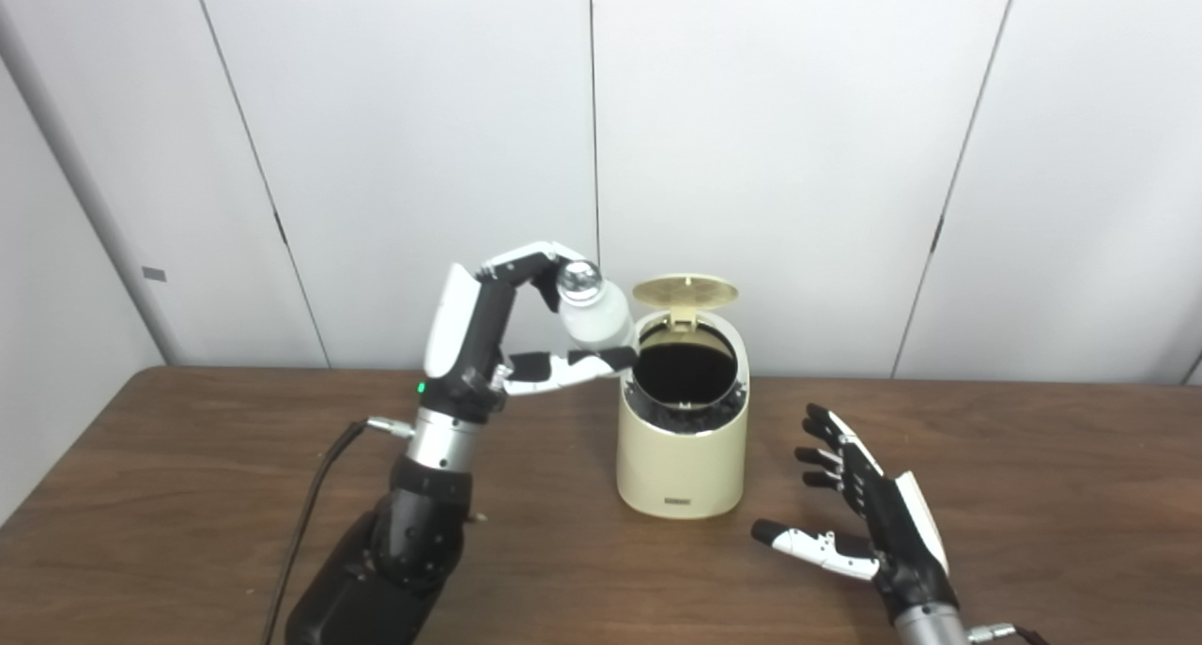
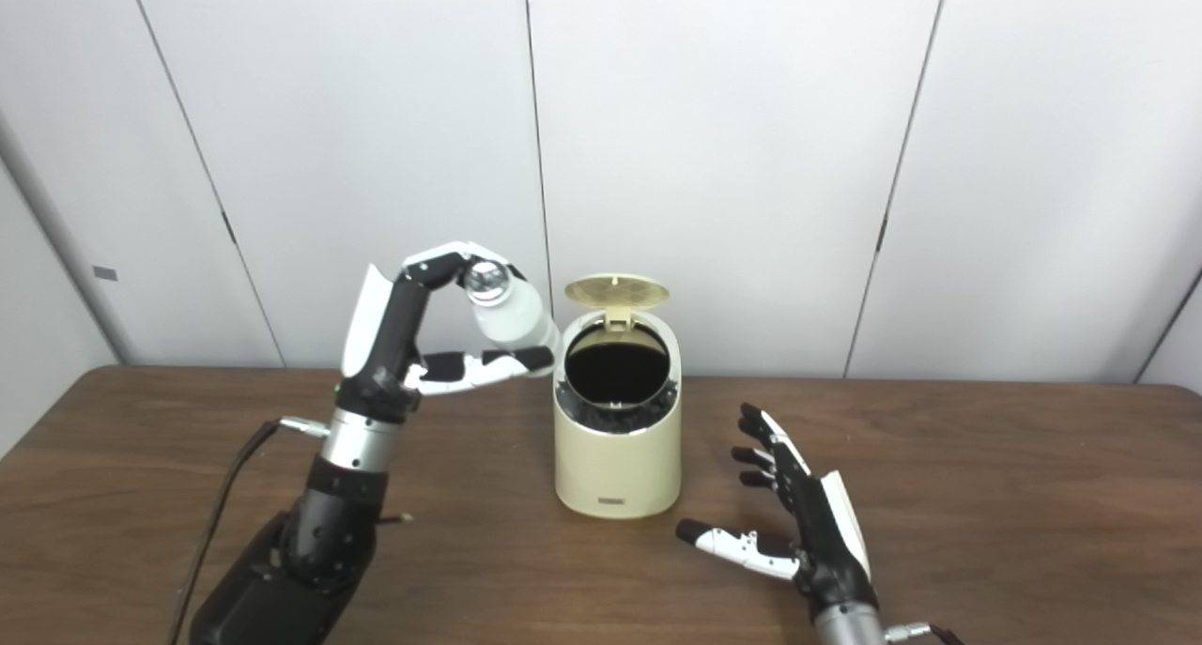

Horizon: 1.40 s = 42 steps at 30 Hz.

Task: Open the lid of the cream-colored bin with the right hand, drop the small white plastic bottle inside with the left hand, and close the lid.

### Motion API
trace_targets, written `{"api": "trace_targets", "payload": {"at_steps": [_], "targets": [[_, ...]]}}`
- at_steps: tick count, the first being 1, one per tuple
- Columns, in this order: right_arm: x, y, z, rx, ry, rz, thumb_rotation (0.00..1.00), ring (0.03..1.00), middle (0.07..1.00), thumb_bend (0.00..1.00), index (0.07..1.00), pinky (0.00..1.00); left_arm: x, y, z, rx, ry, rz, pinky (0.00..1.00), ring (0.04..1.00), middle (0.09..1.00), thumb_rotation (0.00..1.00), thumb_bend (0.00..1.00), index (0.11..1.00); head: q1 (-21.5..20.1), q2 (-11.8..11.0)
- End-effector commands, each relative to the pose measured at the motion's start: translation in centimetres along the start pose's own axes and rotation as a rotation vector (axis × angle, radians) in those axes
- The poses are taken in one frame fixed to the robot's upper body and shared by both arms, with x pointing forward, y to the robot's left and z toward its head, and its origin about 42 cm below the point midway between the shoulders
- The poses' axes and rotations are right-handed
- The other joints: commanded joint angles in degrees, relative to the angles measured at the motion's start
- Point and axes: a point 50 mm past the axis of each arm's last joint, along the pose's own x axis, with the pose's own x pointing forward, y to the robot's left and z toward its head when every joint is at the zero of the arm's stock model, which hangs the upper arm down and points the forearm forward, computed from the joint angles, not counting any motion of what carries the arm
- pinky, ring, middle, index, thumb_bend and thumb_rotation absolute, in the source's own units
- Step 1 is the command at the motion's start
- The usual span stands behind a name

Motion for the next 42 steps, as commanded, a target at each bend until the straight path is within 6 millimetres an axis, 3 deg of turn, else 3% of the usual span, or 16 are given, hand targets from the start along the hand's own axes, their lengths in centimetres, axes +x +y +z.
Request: {"api": "trace_targets", "payload": {"at_steps": [1, 15, 42], "targets": [[1.4, -0.3, 2.4, 0.010, -0.116, -0.027, 0.30, 0.803, 0.894, 0.84, 0.893, 0.73, 2.8, 0.4, 1.2, 0.002, -0.096, 0.038, 0.38, 0.436, 0.488, 0.00, 0.51, 0.488, -0.04, 0.01], [1.6, 0.0, 2.5, 0.024, -0.128, -0.027, 0.30, 0.812, 0.903, 0.84, 0.898, 0.74, 2.2, -3.2, 0.8, -0.056, -0.055, 0.034, 0.35, 0.412, 0.481, 0.00, 0.50, 0.505, -0.97, 0.10], [1.1, 0.6, 3.6, 0.023, -0.136, -0.036, 0.31, 0.793, 0.893, 0.85, 0.892, 0.73, 1.3, -6.5, -1.7, 0.130, -0.140, 0.174, 0.33, 0.399, 0.476, 0.00, 0.50, 0.518, -2.09, 0.91]]}}
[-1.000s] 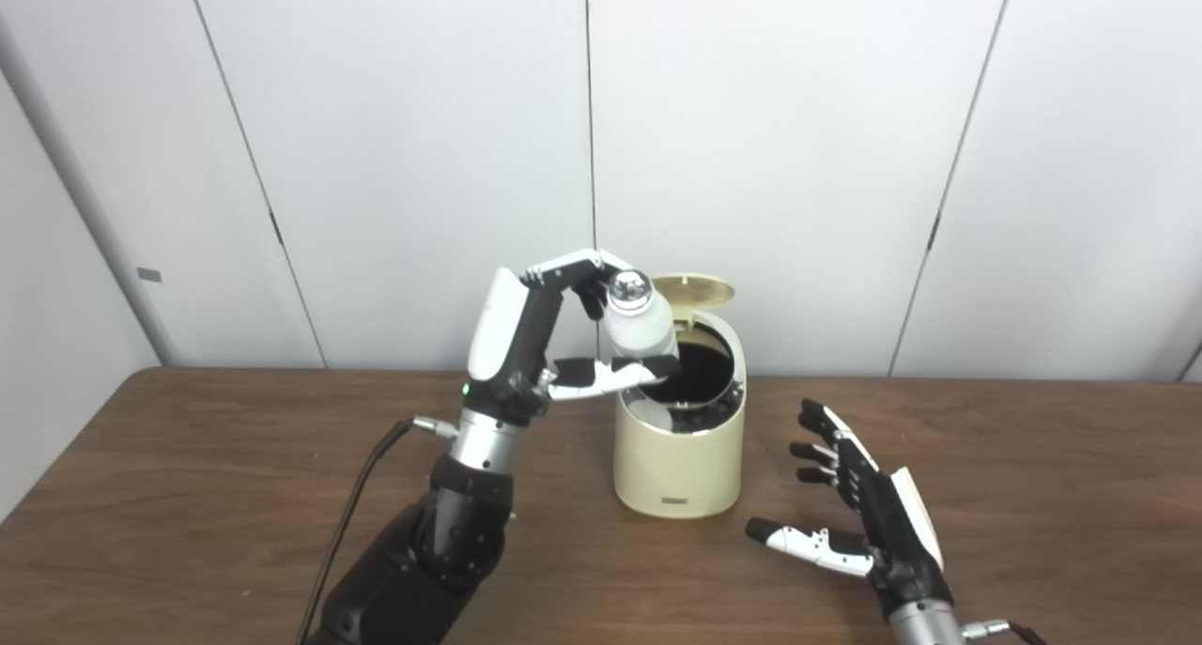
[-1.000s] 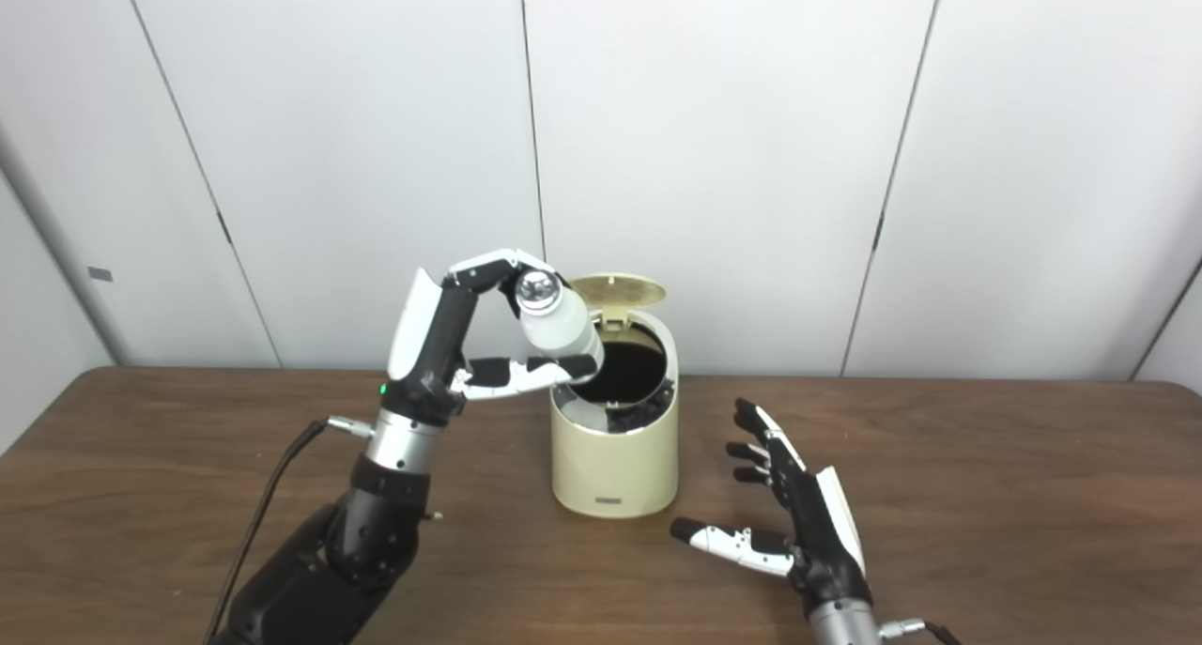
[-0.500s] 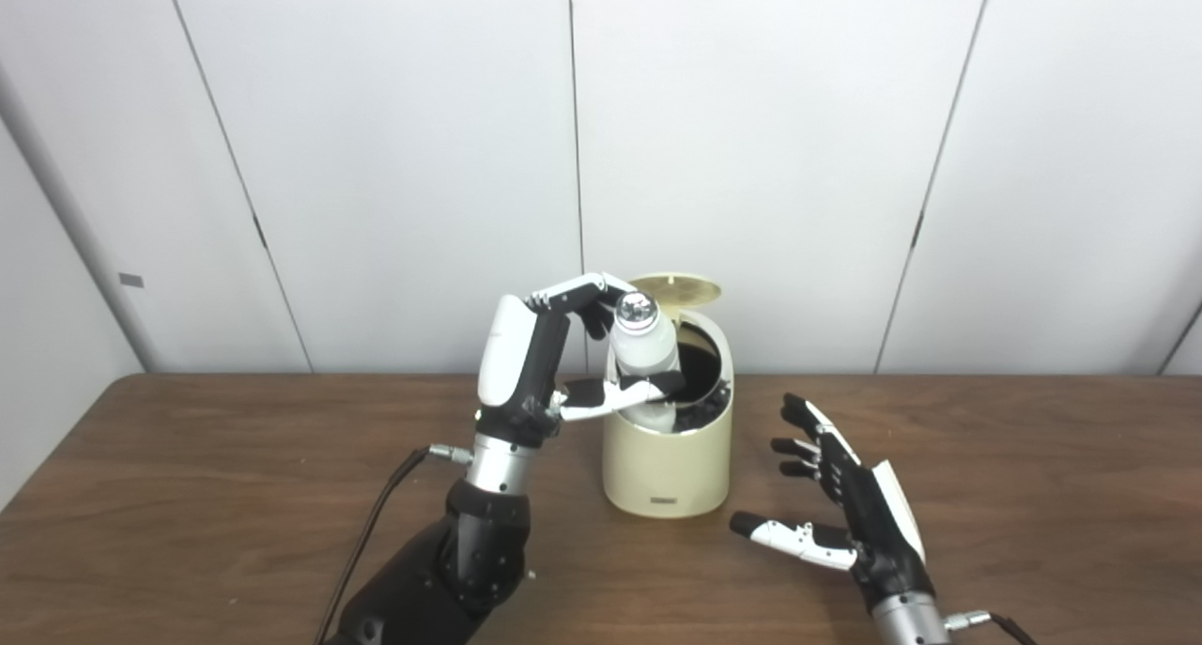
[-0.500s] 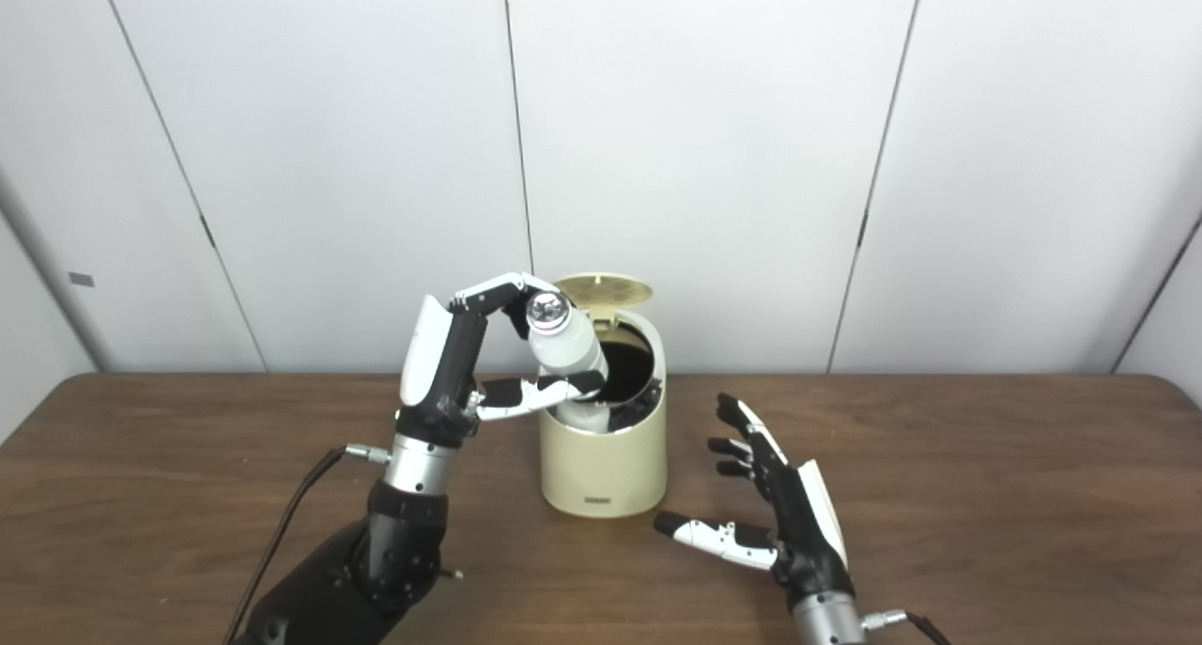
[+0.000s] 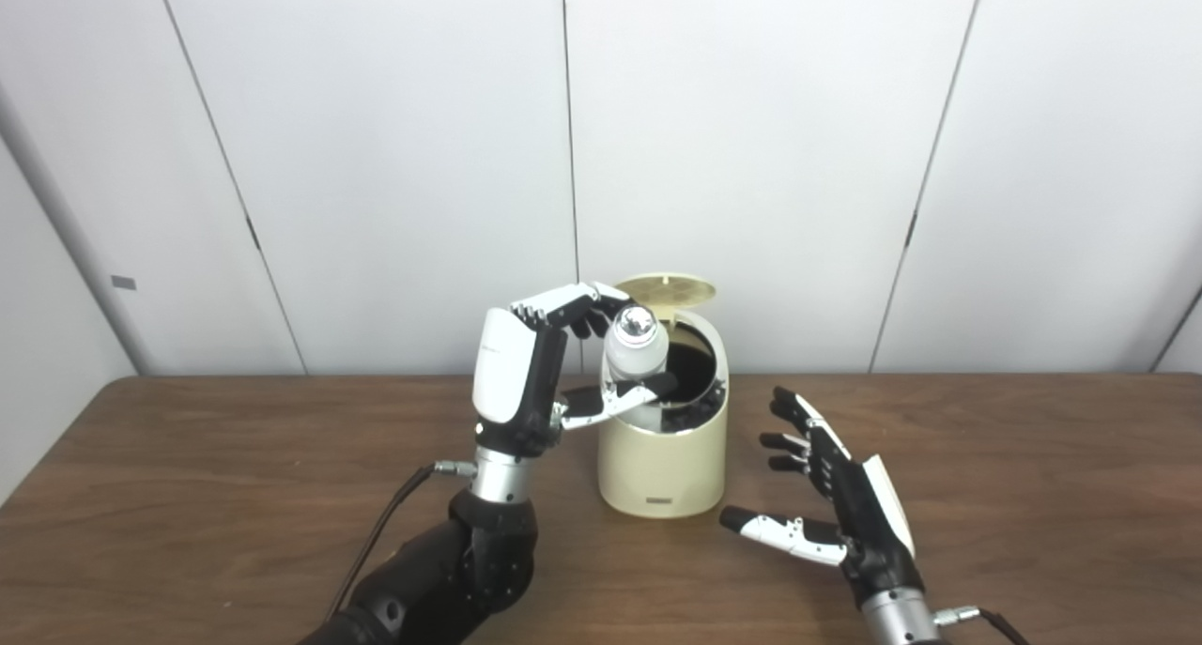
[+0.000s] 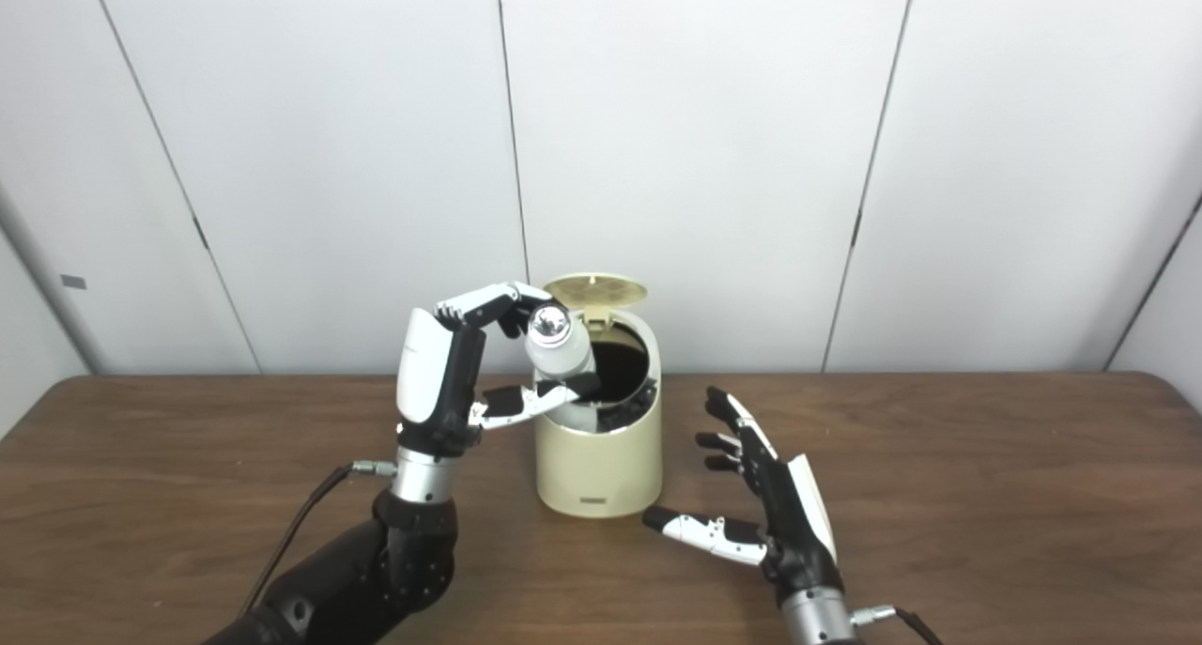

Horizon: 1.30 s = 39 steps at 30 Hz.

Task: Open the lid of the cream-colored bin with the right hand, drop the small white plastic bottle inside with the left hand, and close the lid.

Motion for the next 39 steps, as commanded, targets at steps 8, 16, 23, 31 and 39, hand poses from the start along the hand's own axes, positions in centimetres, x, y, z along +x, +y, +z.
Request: {"api": "trace_targets", "payload": {"at_steps": [8, 16, 23, 31, 39], "targets": [[1.0, -0.2, 2.2, 0.008, -0.086, -0.027, 0.32, 0.790, 0.893, 0.86, 0.892, 0.72, 1.9, -0.8, 0.3, -0.018, -0.036, 0.041, 0.33, 0.403, 0.484, 0.00, 0.50, 0.508, -0.31, 0.47], [1.0, -0.2, 2.4, 0.009, -0.091, -0.029, 0.33, 0.787, 0.889, 0.87, 0.892, 0.71, 1.1, -1.6, 0.4, -0.062, 0.024, -0.009, 0.35, 0.407, 0.499, 0.00, 0.50, 0.506, -0.47, 0.64], [1.0, -0.2, 2.5, 0.012, -0.094, -0.027, 0.33, 0.793, 0.895, 0.86, 0.895, 0.72, 0.6, -2.3, 0.5, -0.087, 0.069, -0.040, 0.23, 0.434, 0.465, 0.00, 0.50, 0.504, -0.58, 1.02], [1.0, -0.3, 2.7, 0.014, -0.088, -0.030, 0.33, 0.799, 0.899, 0.86, 0.897, 0.73, -0.1, -2.5, -0.5, -0.118, 0.181, -0.134, 0.37, 0.419, 0.489, 0.00, 0.50, 0.520, -0.38, 1.28], [1.1, -0.3, 2.7, 0.012, -0.092, -0.028, 0.33, 0.795, 0.893, 0.86, 0.892, 0.72, 0.0, -2.0, -0.8, -0.142, 0.224, -0.143, 0.48, 0.547, 0.497, 0.00, 0.52, 0.503, -0.03, 1.25]]}}
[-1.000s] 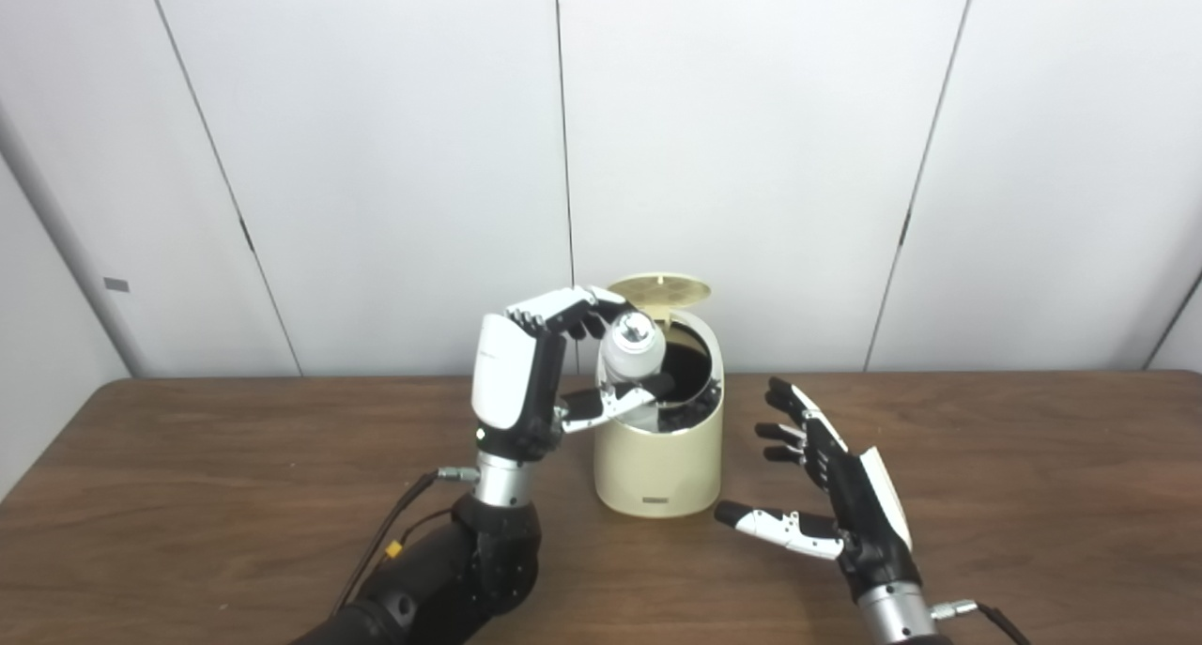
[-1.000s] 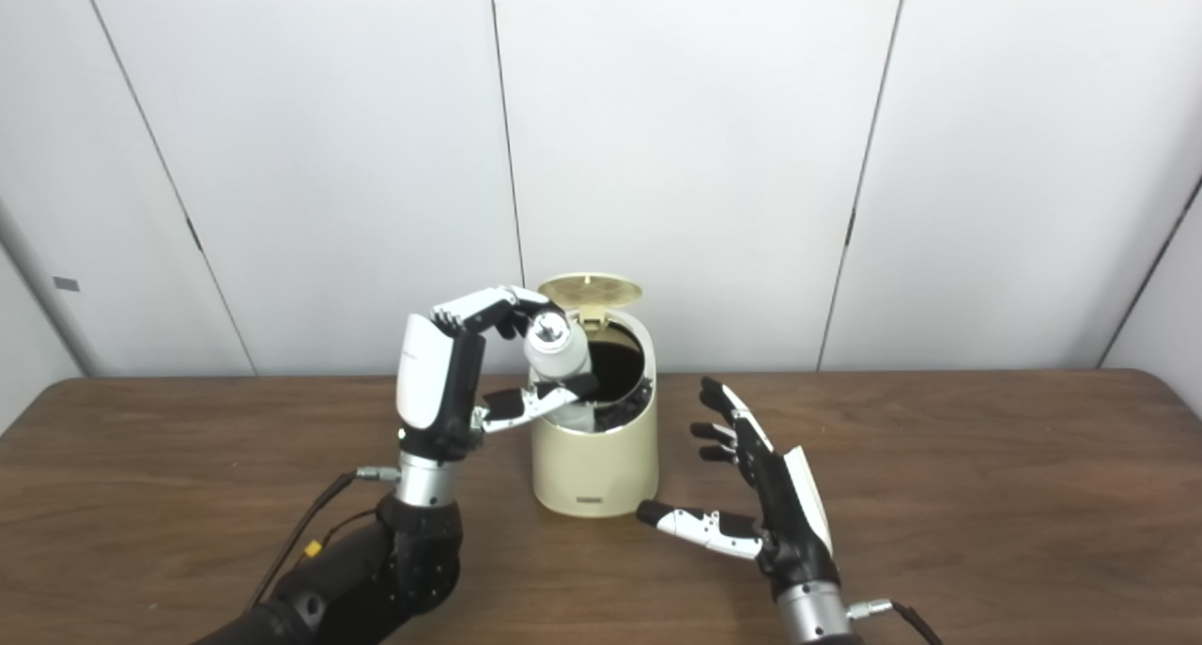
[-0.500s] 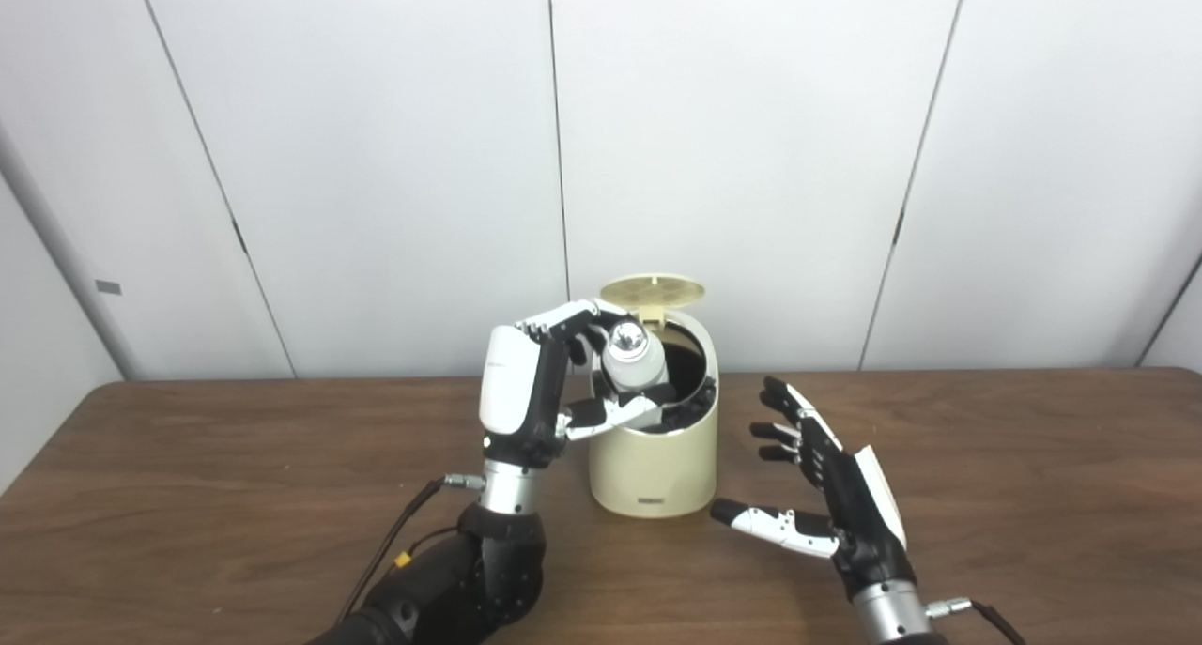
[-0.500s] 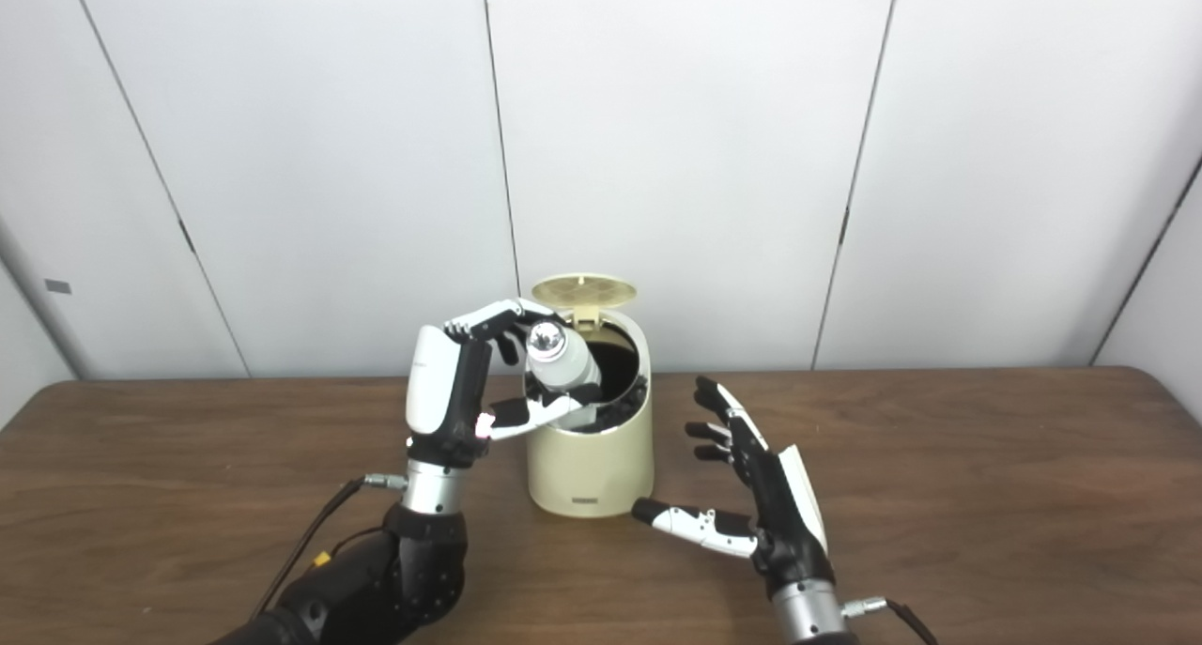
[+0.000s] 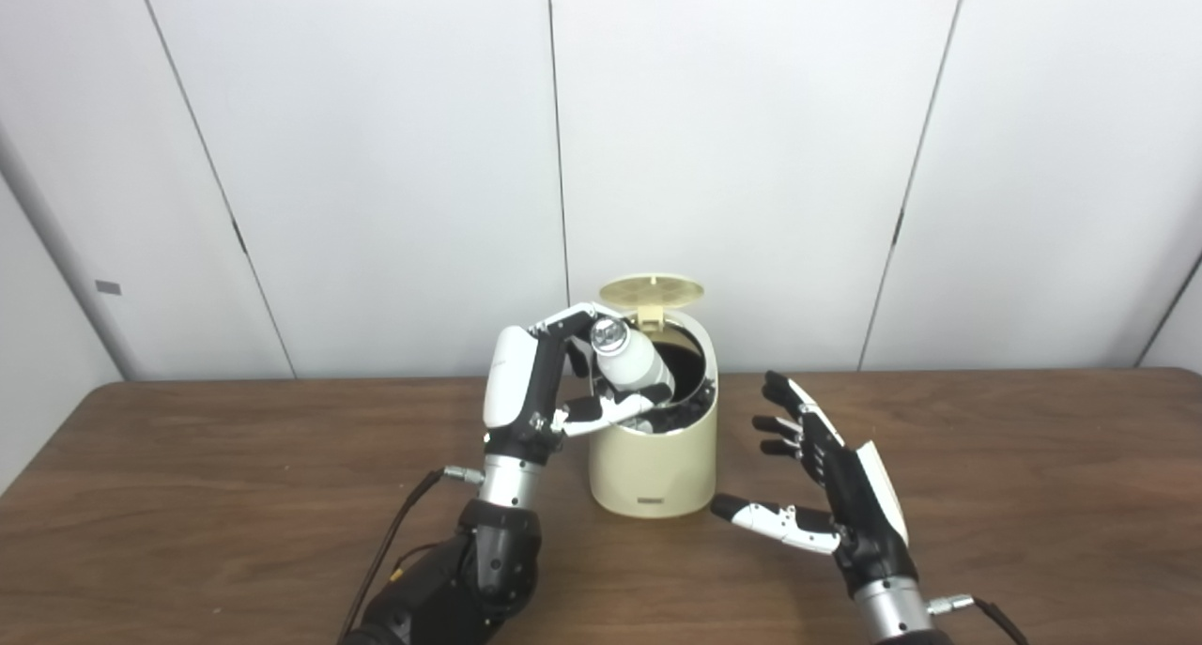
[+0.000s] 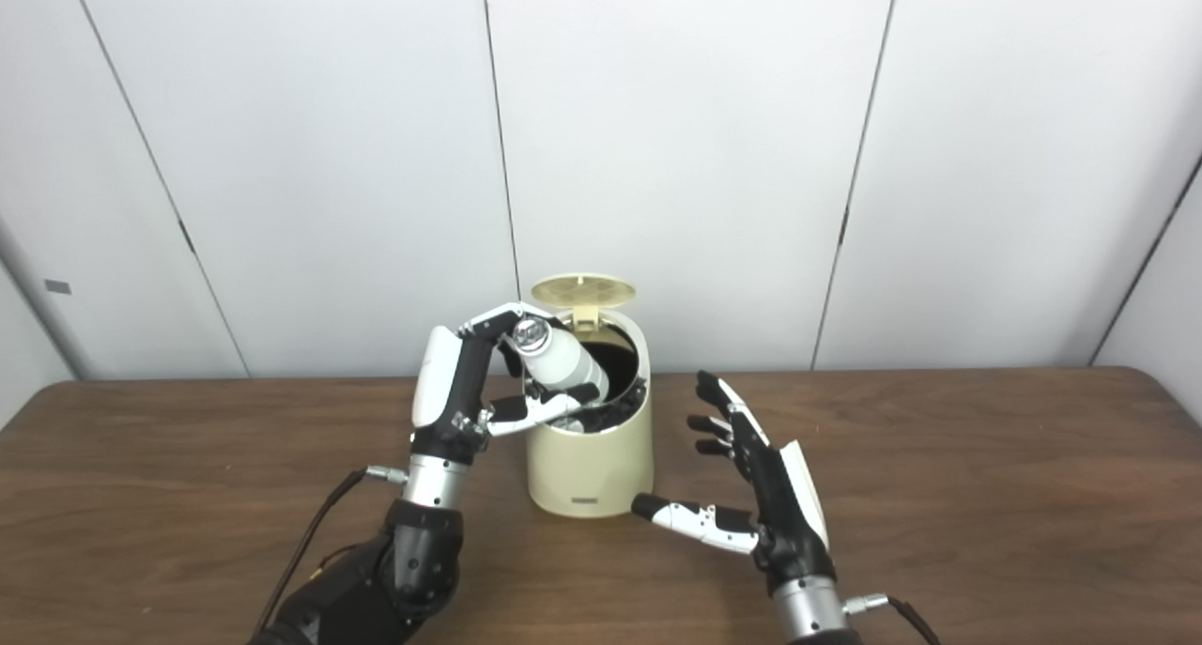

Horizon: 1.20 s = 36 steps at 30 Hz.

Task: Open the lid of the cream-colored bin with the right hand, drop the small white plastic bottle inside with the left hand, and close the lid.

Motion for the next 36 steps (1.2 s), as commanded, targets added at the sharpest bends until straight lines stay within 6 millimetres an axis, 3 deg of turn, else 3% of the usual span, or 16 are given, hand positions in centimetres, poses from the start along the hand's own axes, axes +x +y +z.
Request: {"api": "trace_targets", "payload": {"at_steps": [1, 14, 15, 16, 19, 36], "targets": [[1.02, -0.11, 1.57, 0.005, -0.073, -0.015, 0.33, 0.792, 0.892, 0.86, 0.891, 0.71, 1.24, 0.31, 0.66, 0.004, -0.031, -0.003, 0.48, 0.553, 0.496, 0.00, 0.52, 0.502, -0.03, 0.02], [1.01, -0.03, 1.48, 0.010, -0.072, 0.002, 0.31, 0.795, 0.896, 0.86, 0.890, 0.73, 1.52, 0.88, 0.85, -0.018, -0.024, 0.008, 0.47, 0.555, 0.496, 0.00, 0.52, 0.502, 0.41, 0.16], [1.01, -0.02, 1.49, 0.010, -0.071, 0.003, 0.32, 0.795, 0.896, 0.86, 0.891, 0.73, 1.50, 0.89, 0.86, -0.016, -0.026, 0.006, 0.49, 0.574, 0.583, 0.00, 0.72, 0.599, 0.41, 0.16], [1.01, -0.02, 1.49, 0.009, -0.071, 0.004, 0.32, 0.794, 0.895, 0.86, 0.891, 0.73, 1.48, 0.90, 0.87, -0.015, -0.027, 0.004, 0.50, 0.585, 0.620, 0.00, 0.79, 0.641, 0.41, 0.16], [1.00, 0.01, 1.52, 0.008, -0.076, 0.003, 0.32, 0.786, 0.890, 0.86, 0.887, 0.72, 1.46, 0.95, 0.91, -0.014, -0.029, 0.006, 0.53, 0.605, 0.675, 0.01, 0.86, 0.707, 0.53, 0.24], [1.02, 0.00, 1.63, 0.009, -0.074, 0.008, 0.31, 0.787, 0.892, 0.86, 0.890, 0.72, 1.64, 1.21, 1.07, -0.004, -0.043, 0.021, 0.52, 0.595, 0.672, 0.02, 0.86, 0.712, 0.72, 0.43]]}}
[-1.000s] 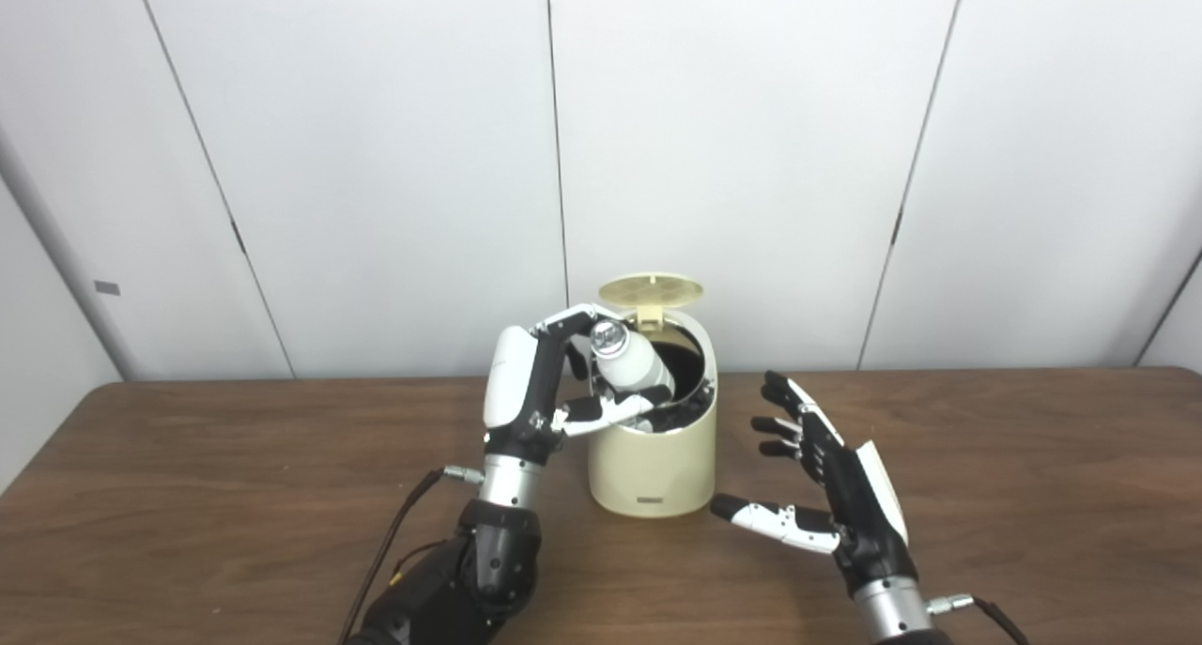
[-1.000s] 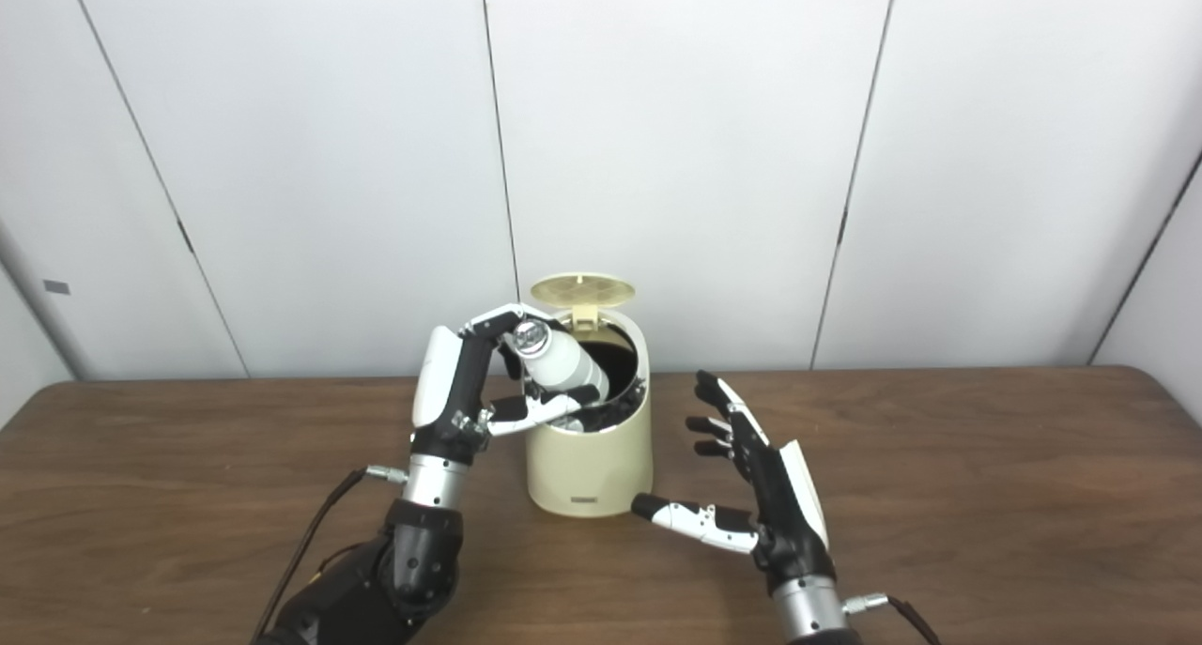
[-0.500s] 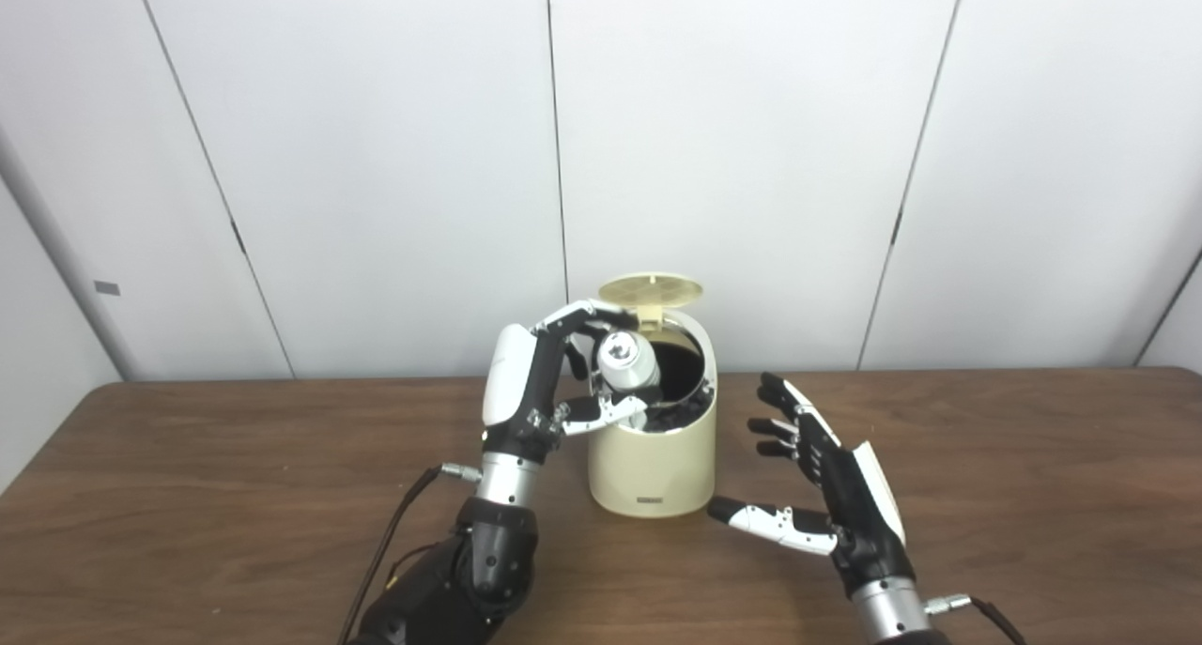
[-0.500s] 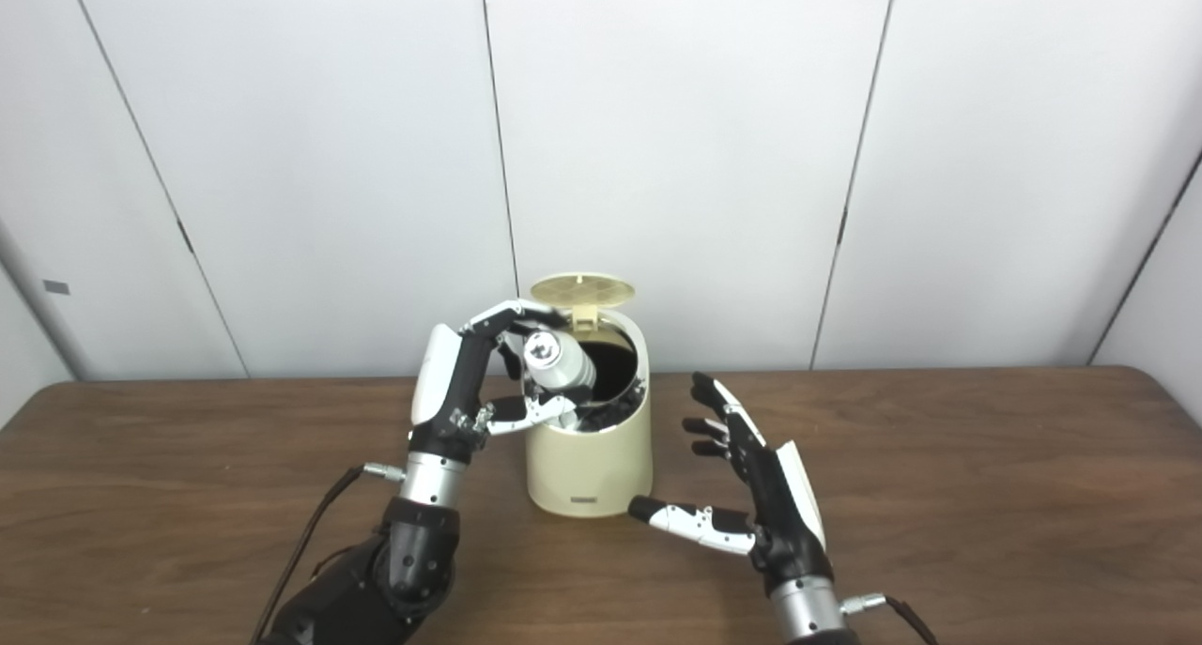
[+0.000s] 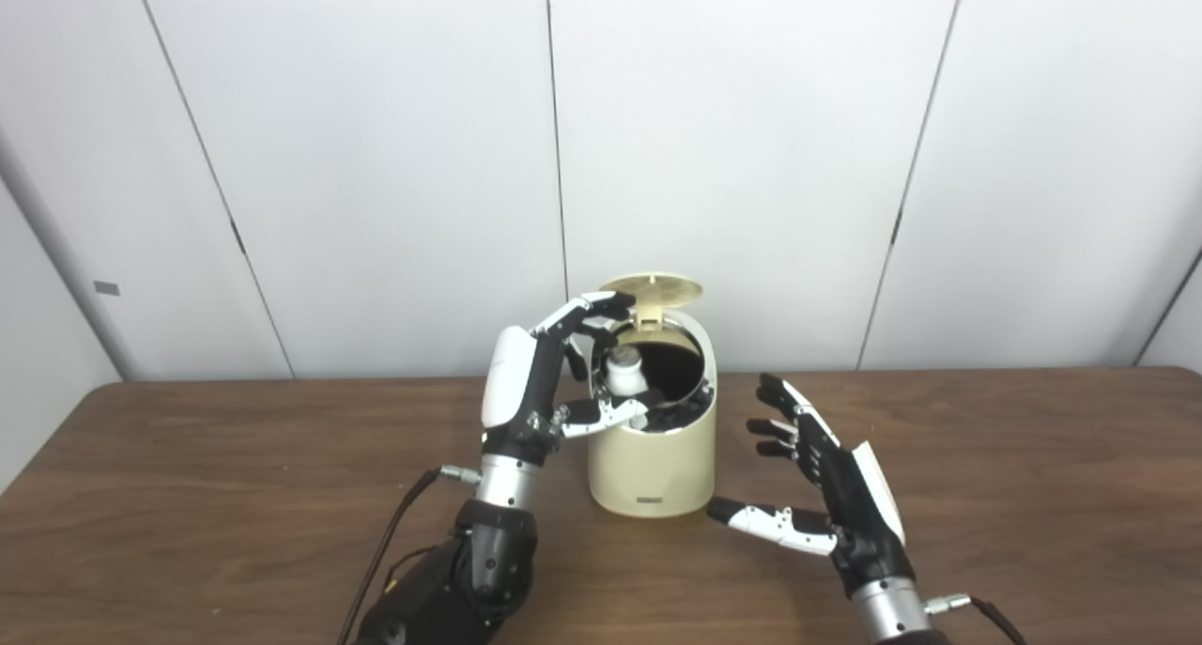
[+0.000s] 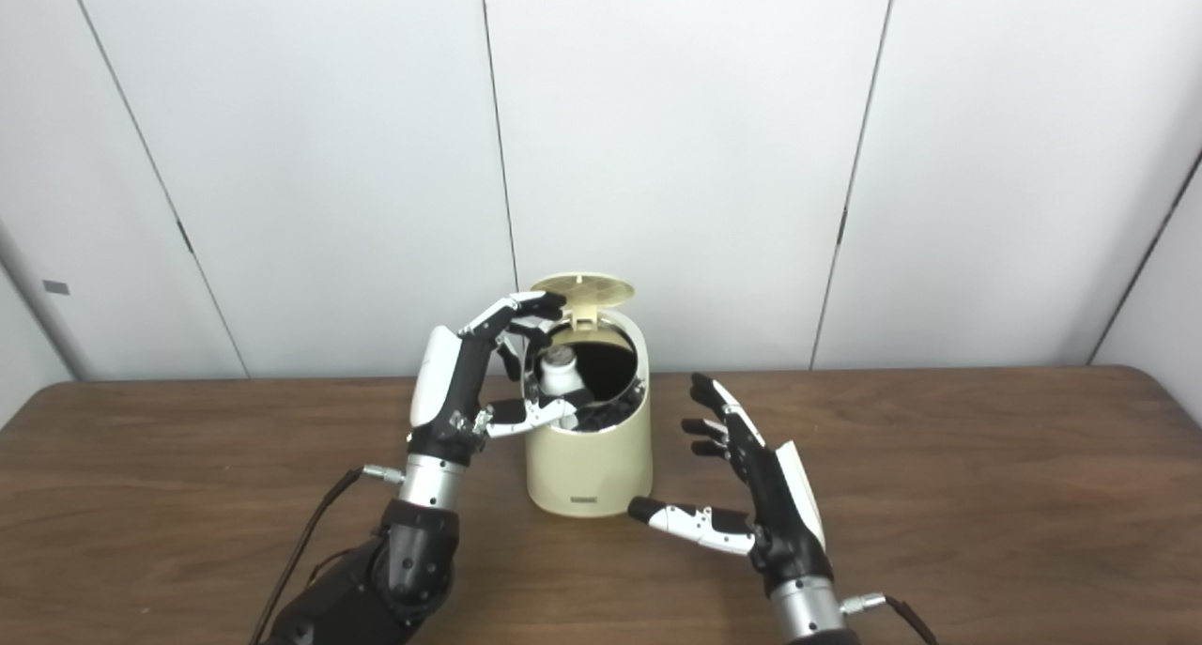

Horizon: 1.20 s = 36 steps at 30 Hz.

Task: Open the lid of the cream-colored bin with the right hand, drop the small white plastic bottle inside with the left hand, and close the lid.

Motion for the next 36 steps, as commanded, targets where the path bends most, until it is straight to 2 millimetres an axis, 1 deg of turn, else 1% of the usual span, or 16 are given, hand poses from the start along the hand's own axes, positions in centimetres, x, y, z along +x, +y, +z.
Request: {"api": "trace_targets", "payload": {"at_steps": [1, 5, 7, 8, 9, 12, 16, 20, 23, 28, 29, 30, 33, 36], "targets": [[1.0, -0.1, 1.6, 0.008, -0.072, -0.006, 0.32, 0.786, 0.892, 0.86, 0.891, 0.72, 1.8, 0.7, 0.9, 0.000, -0.044, 0.029, 0.52, 0.595, 0.671, 0.02, 0.86, 0.712, -0.07, 0.08], [1.0, -0.2, 1.5, 0.006, -0.073, -0.005, 0.32, 0.788, 0.891, 0.86, 0.891, 0.72, 1.7, 1.0, 1.0, -0.002, -0.054, 0.032, 0.50, 0.575, 0.644, 0.04, 0.80, 0.682, 0.09, 0.09], [1.0, -0.2, 1.4, 0.004, -0.072, -0.006, 0.31, 0.792, 0.893, 0.85, 0.892, 0.72, 1.5, 1.3, 1.2, -0.003, -0.064, 0.032, 0.46, 0.535, 0.603, 0.02, 0.72, 0.634, 0.15, -0.07], [1.0, -0.3, 1.4, 0.004, -0.074, -0.006, 0.31, 0.790, 0.892, 0.85, 0.892, 0.72, 1.4, 1.6, 1.2, -0.001, -0.072, 0.032, 0.44, 0.513, 0.546, 0.01, 0.62, 0.571, 0.21, -0.11], [1.1, -0.3, 1.3, 0.006, -0.074, -0.006, 0.31, 0.789, 0.892, 0.85, 0.891, 0.72, 1.3, 1.9, 1.3, 0.004, -0.083, 0.034, 0.42, 0.493, 0.511, 0.00, 0.56, 0.529, 0.39, -0.14], [1.0, -0.3, 1.3, 0.008, -0.069, -0.003, 0.31, 0.797, 0.895, 0.85, 0.895, 0.73, 1.0, 3.3, 1.6, -0.004, -0.103, 0.047, 0.40, 0.472, 0.489, 0.00, 0.52, 0.498, 0.55, -0.20], [1.0, -0.4, 1.2, -0.005, -0.070, 0.002, 0.31, 0.794, 0.891, 0.85, 0.892, 0.71, 0.4, 5.3, 2.0, -0.050, -0.102, 0.087, 0.42, 0.467, 0.481, 0.00, 0.52, 0.500, 0.94, -0.32], [0.9, -0.6, 1.1, 0.002, -0.064, 0.005, 0.31, 0.795, 0.892, 0.84, 0.894, 0.71, -0.2, 7.6, 1.9, -0.091, -0.083, 0.103, 0.43, 0.485, 0.489, 0.00, 0.52, 0.492, 1.38, -0.38], [0.9, -0.7, 0.9, 0.008, -0.058, 0.007, 0.29, 0.799, 0.897, 0.84, 0.896, 0.72, -0.7, 9.3, 1.6, -0.097, -0.067, 0.089, 0.45, 0.524, 0.500, 0.00, 0.52, 0.484, 1.59, -0.41], [0.8, -1.0, 0.7, 0.001, -0.057, 0.002, 0.31, 0.792, 0.894, 0.85, 0.889, 0.73, -2.2, 11.7, 0.7, -0.132, -0.015, 0.072, 0.50, 0.592, 0.508, 0.00, 0.52, 0.486, 1.51, -0.72], [0.8, -1.1, 0.6, 0.001, -0.058, 0.001, 0.30, 0.791, 0.894, 0.85, 0.888, 0.73, -2.6, 12.0, 0.5, -0.144, -0.001, 0.069, 0.51, 0.602, 0.588, 0.03, 0.51, 0.493, 1.36, -0.77], [0.8, -1.2, 0.6, 0.001, -0.059, 0.000, 0.30, 0.790, 0.893, 0.84, 0.886, 0.73, -3.1, 12.4, 0.3, -0.155, 0.014, 0.064, 0.52, 0.612, 0.644, 0.05, 0.51, 0.497, 1.23, -0.88], [0.9, -1.5, 0.5, -0.012, -0.066, -0.006, 0.31, 0.792, 0.892, 0.81, 0.886, 0.73, -4.7, 13.1, -0.3, -0.163, 0.071, 0.032, 0.54, 0.631, 0.701, 0.07, 0.50, 0.499, 1.23, -1.13], [1.1, -2.1, 0.7, -0.032, -0.077, -0.016, 0.38, 0.788, 0.887, 0.79, 0.888, 0.71, -6.0, 13.5, -0.7, -0.176, 0.132, -0.007, 0.56, 0.641, 0.706, 0.05, 0.50, 0.499, 1.34, -1.23]]}}
